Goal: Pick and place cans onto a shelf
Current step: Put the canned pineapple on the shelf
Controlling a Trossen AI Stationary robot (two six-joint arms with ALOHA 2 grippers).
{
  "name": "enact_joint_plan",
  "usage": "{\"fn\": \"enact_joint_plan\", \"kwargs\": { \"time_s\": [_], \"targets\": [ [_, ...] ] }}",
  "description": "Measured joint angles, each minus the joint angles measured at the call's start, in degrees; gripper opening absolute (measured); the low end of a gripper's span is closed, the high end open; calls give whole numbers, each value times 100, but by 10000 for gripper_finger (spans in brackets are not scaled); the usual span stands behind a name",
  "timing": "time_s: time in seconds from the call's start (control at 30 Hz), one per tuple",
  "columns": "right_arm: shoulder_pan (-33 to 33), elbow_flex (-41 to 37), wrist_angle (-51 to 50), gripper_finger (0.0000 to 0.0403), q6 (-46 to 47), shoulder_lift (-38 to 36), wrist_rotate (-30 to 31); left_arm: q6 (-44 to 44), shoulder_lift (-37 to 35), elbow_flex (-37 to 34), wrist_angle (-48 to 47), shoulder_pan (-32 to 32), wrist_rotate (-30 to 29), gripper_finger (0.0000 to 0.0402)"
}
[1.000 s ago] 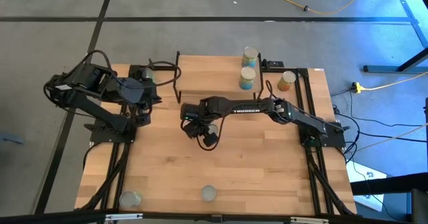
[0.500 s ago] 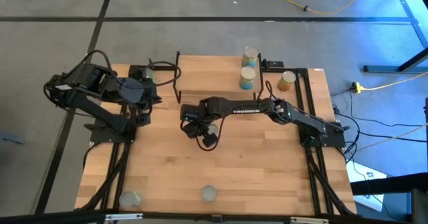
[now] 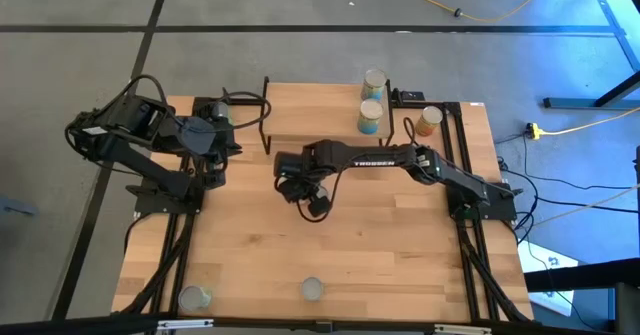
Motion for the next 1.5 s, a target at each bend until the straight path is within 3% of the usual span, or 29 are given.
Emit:
{"fn": "enact_joint_plan", "kwargs": {
  "time_s": [0.4, 0.83, 1.27, 1.5],
  "targets": [
    [-12, 23, -349, 0, 59, -679, 248, 2, -1, 0, 0, -1, 0, 33],
    [-284, 28, -701, 0, 1382, -1619, 1011, 2, 1, 0, 2, 1, -2, 33],
    [-1344, 31, -547, 0, 2310, -2021, 1045, 2, 1, 0, 81, 0, -42, 33],
    [-1943, 31, -621, 0, 2575, -2021, 1404, 2, 1, 0, 144, 2, -44, 33]
  ]
}}
